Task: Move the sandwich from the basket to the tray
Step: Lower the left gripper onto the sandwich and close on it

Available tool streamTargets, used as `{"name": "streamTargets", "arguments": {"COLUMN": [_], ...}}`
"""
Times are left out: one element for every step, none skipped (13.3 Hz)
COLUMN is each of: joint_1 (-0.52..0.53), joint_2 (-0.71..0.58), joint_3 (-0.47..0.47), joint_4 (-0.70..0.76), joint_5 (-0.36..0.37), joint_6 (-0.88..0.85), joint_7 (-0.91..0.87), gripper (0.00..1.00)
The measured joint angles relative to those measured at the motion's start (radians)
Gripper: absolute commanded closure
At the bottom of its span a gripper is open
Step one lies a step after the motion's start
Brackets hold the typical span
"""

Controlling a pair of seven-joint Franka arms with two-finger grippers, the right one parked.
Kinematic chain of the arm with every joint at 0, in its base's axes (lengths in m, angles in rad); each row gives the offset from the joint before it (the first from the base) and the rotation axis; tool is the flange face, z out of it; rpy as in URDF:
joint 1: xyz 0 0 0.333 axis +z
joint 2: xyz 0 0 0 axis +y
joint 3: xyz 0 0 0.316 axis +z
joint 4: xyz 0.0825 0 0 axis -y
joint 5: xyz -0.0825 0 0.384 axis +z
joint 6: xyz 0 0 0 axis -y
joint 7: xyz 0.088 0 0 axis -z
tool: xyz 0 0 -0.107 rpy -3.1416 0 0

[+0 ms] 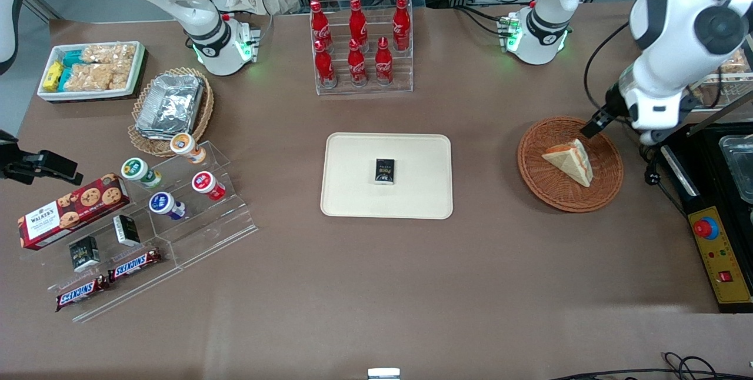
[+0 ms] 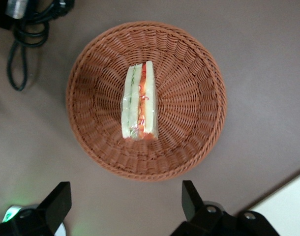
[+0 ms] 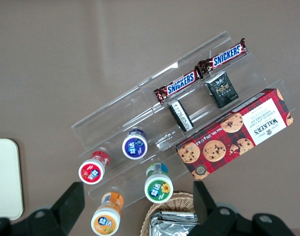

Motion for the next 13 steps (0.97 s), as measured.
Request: {"name": "streamTargets", "arguments": {"joint_1": [0.0, 0.0, 0.0, 0.001, 0.001, 0.002, 0.002, 0.002, 0.002, 0.002, 0.002, 0.002, 0.002], "joint_2": [0.016, 0.031, 0.048, 0.067, 0.091, 0.119, 0.146, 0.171, 0.191, 0.208, 0.221, 0.233, 0.244], "joint_3": [0.0, 0.0, 0.001, 0.004, 0.008, 0.011, 0.013, 0.014, 0.016, 0.022, 0.03, 0.035, 0.037], "joint_4": [-0.038, -0.077, -0.11, -0.132, -0.144, -0.15, -0.153, -0.154, -0.154, -0.154, -0.155, -0.155, -0.156], "joint_5": [0.002, 0.003, 0.006, 0.011, 0.014, 0.015, 0.015, 0.015, 0.015, 0.016, 0.016, 0.016, 0.016], "joint_6": [0.059, 0.118, 0.17, 0.211, 0.249, 0.286, 0.319, 0.343, 0.362, 0.378, 0.392, 0.405, 0.422], "joint_7": [0.0, 0.0, -0.001, -0.001, -0.003, -0.009, -0.015, -0.019, -0.023, -0.024, -0.025, -0.025, -0.025], "gripper": [0.0, 0.0, 0.0, 0.0, 0.0, 0.0, 0.0, 0.0, 0.0, 0.0, 0.0, 0.0, 0.0]}}
